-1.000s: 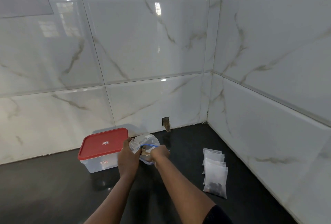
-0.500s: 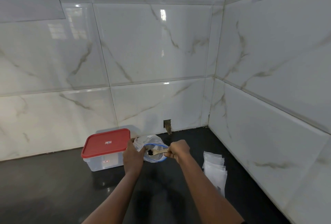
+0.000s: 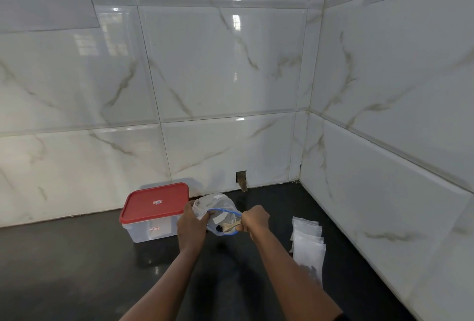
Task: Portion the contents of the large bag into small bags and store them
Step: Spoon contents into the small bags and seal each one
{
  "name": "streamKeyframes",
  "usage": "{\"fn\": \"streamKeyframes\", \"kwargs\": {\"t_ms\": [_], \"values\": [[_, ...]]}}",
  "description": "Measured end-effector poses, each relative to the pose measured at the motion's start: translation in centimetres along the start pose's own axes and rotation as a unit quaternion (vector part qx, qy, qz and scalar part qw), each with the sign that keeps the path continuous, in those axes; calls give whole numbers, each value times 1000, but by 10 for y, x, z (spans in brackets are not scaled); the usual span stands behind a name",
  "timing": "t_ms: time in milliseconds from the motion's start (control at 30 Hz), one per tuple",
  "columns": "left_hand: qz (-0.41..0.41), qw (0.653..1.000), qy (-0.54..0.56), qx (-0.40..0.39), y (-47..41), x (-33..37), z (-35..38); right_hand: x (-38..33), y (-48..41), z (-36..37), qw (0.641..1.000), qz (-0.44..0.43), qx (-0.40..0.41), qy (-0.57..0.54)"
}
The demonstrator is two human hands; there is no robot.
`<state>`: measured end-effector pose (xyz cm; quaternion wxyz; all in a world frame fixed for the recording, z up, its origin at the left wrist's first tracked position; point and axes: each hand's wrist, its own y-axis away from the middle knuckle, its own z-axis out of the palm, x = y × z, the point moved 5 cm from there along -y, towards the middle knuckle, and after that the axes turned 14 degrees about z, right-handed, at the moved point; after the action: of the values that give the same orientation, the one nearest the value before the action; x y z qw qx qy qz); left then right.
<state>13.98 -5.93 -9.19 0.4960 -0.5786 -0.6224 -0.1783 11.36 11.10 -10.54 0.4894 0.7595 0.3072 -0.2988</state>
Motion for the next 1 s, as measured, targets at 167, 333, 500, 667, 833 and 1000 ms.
{"fn": "streamKeyframes", "kwargs": {"t_ms": [167,333,500,667,833,1000], "values": [[6,1000,-5,-6,2,-2,0,4,-3,4,1000,16,2,-5],[4,1000,-3,-8,3,-2,4,1,0,10,1000,-5,21,16],[15,1000,-6,-4,1,3,3,-7,7,24,999,-18,44,22],[13,1000,-18,-1,-4,-3,-2,-8,2,19,1000,-7,14,-10],[14,1000,-21,6,-8,-8,-6,-19,-2,-7,1000,-5,-14,-24],[14,997,-75,-3,-12,-7,-2,-32,12,-45,997,13,-71,-2]]}}
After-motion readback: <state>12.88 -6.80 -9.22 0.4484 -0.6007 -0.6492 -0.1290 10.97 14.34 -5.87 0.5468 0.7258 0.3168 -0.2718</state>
